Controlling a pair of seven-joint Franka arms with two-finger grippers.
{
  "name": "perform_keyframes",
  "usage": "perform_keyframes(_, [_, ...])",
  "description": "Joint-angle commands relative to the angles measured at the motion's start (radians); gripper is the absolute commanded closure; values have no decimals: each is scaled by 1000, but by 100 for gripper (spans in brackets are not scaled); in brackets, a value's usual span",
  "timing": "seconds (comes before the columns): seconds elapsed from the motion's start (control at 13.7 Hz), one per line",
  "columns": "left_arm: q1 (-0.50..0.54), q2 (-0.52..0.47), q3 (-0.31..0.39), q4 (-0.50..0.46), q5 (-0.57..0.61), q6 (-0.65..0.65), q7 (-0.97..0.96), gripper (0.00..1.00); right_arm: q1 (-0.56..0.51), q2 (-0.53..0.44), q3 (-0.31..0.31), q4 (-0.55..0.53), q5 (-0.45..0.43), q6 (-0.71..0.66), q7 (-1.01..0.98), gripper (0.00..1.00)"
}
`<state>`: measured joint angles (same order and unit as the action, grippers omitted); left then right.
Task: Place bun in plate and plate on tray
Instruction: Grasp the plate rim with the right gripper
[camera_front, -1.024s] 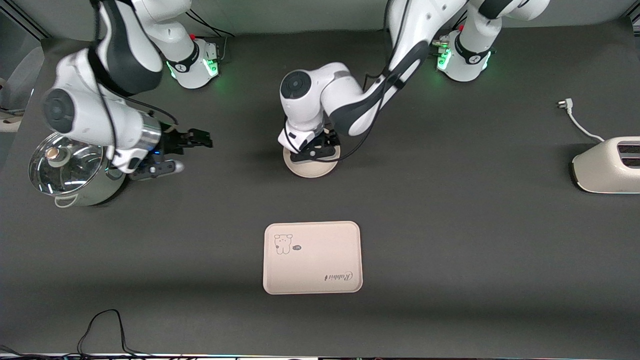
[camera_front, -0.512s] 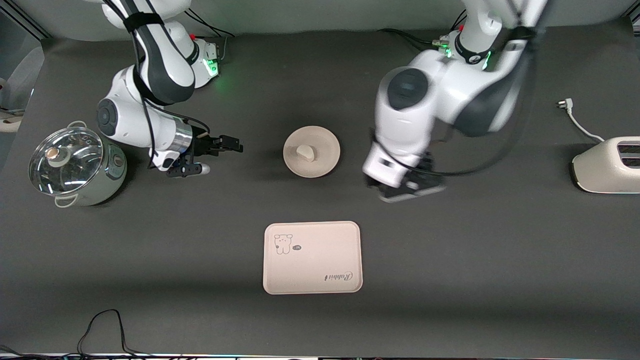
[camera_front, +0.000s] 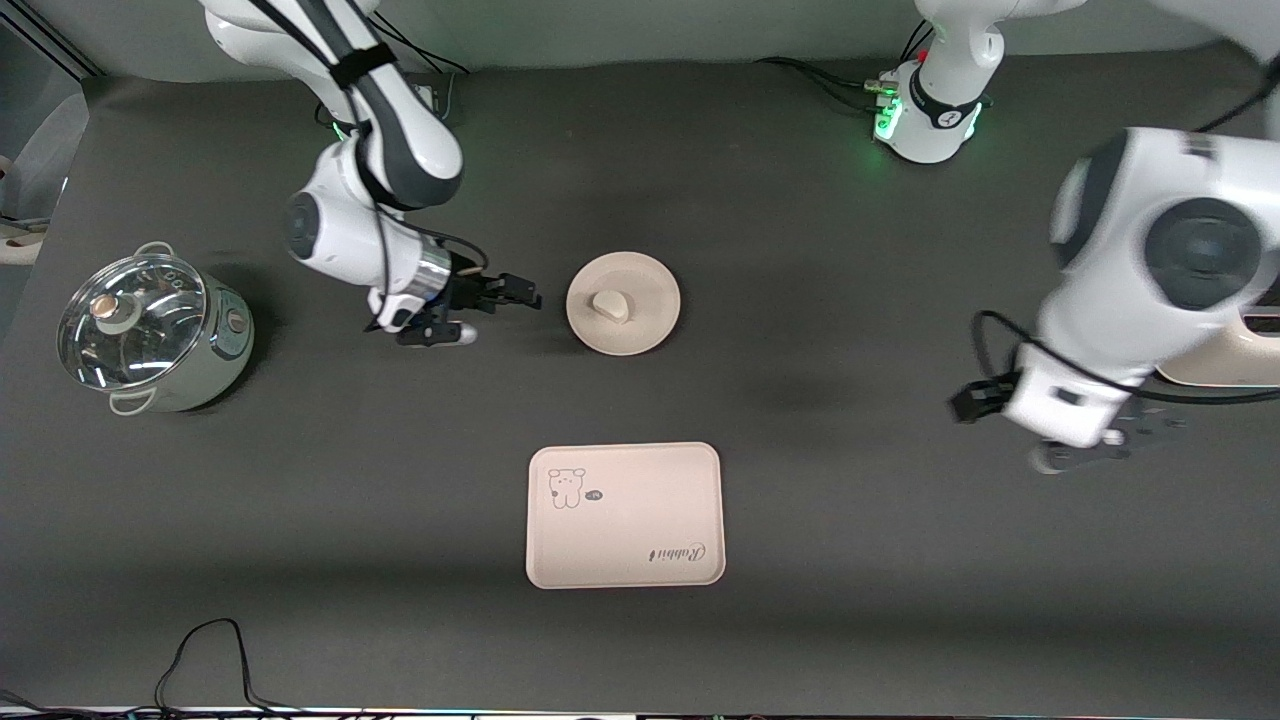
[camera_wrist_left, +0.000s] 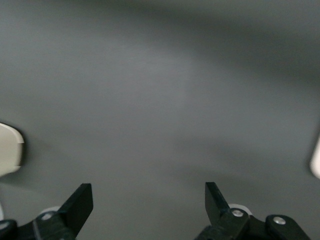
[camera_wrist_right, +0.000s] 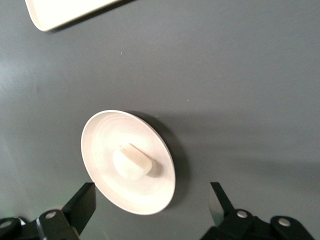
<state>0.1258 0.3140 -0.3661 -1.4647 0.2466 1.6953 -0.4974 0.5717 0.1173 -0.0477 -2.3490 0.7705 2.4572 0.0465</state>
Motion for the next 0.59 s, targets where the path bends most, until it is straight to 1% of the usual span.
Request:
perform_keyframes(0.0, [95, -56, -7, -19, -20, -74, 167, 0, 71, 73, -9, 0, 56, 112, 0, 0])
perform_keyframes(0.15, [139, -87, 9, -23, -42, -153, 303, 0, 109, 122, -9, 0, 101, 187, -8, 0])
perform_keyframes(0.22, [143, -114, 39, -35, -81, -167, 336, 0, 135, 140, -9, 0, 125, 215, -22, 0])
perform_keyframes(0.29, [126, -148, 89, -60, -126, -167, 359, 0, 157, 157, -9, 0, 159, 239, -34, 0])
perform_keyframes(0.44, [91, -209, 150, -118, -164, -164, 414, 0, 200, 197, -9, 2, 278, 282, -106, 0])
perform_keyframes(0.51, [87, -234, 165, -147, -167, -155, 460, 0, 227, 212, -9, 0, 359, 301, -173, 0])
